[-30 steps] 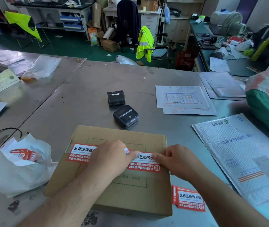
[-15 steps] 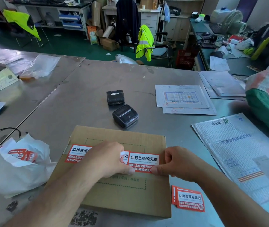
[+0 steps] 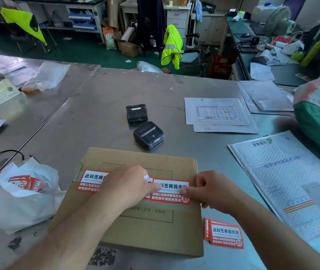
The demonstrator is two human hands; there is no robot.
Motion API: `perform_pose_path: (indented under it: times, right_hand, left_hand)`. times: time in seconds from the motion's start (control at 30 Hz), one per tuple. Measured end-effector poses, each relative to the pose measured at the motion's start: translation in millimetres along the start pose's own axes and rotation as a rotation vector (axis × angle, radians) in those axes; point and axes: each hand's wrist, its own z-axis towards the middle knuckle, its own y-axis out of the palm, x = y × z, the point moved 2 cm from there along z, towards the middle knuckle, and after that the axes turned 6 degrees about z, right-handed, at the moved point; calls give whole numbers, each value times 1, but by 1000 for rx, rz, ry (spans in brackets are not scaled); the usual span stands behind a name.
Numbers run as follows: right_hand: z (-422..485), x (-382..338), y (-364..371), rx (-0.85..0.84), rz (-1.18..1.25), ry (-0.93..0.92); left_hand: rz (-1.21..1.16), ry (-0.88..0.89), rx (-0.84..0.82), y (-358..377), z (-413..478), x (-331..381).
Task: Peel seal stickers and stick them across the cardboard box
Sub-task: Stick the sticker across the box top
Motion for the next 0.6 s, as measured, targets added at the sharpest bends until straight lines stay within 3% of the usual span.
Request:
perform_pose_path:
  times: [0.13, 0.37, 0.47, 0.6]
  right_hand:
    - [-4, -3, -4, -82, -108, -8]
    - [5, -1, 7, 150, -20, 17]
    - [4, 2, 5, 86, -6, 3]
    - [-3, 2, -1, -43, -71, -25]
  left_hand:
    - [57, 60, -72, -4, -2, -3]
    - [37, -64, 141, 4, -6, 8]
    - [34, -53, 141, 6, -6, 6]
    - [29, 13, -1, 3, -6, -3]
